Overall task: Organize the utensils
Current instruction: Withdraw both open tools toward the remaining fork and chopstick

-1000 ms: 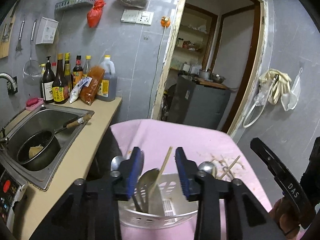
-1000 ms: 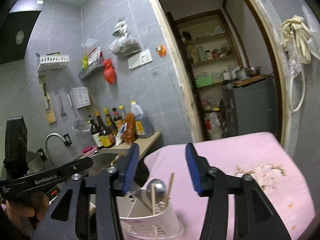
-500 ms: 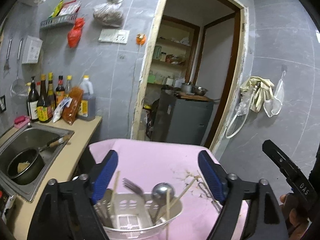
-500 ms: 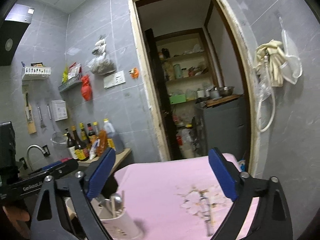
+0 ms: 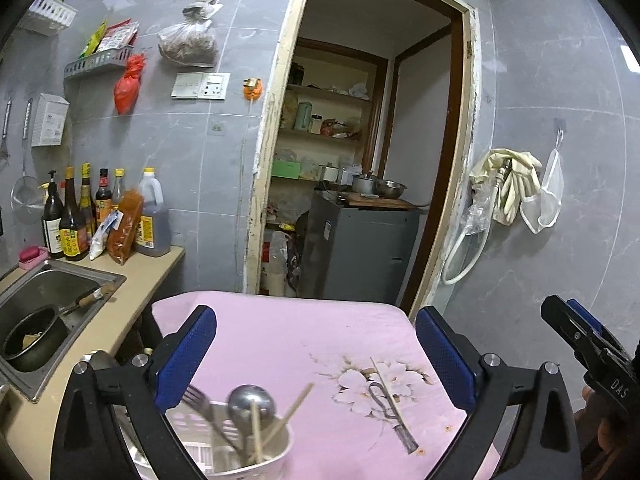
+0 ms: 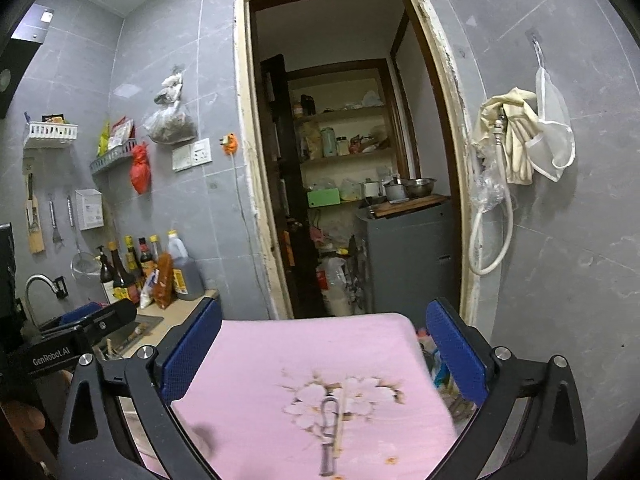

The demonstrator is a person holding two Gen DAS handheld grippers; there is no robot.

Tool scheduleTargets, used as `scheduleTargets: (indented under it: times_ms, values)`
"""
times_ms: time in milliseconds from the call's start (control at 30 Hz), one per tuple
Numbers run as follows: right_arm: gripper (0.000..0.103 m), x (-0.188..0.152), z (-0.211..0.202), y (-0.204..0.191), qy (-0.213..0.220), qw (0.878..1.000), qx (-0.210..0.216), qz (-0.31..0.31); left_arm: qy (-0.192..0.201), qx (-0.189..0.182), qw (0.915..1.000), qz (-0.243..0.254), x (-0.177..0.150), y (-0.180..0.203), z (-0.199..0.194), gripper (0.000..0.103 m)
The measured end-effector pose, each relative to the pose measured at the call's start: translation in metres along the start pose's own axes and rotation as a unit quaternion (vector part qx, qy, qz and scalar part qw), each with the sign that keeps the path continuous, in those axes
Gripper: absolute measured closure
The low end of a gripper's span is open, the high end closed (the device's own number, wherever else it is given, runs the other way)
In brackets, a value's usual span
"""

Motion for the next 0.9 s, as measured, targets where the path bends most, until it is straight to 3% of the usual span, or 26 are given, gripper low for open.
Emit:
scheduleTargets:
  times_ms: [300,767,900]
  values:
    - [0.002,-0.02,0.025,0.048,-0.036,0.999,-0.009,-0.006,-0.018,-0.002,0.9995,0.025,-0.02,0.041,0.028,0.002]
    - [0.003,-0.09,0.073,0.106,-0.149,0.989,0.003,-0.006,-0.095,-0.018,0.9944,0.044,-0.068,0.081,0.095,0.002]
    - [0.008,-0.111,0.087,0.112,-0.174,0.985,0.011,0.006,-0.097,0.015,0.9923,0.075,-0.076,0.082,0.109,0.002]
Point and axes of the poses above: each gripper's, at about its wrist camera, not at the fingertips, and z roughly the way its jaws point, y to its right, x to its top, the point moved 8 cm from there along z, roughly the way its jaws point, and after that the axes turned 8 degrees about y, right-handed, at the moved point
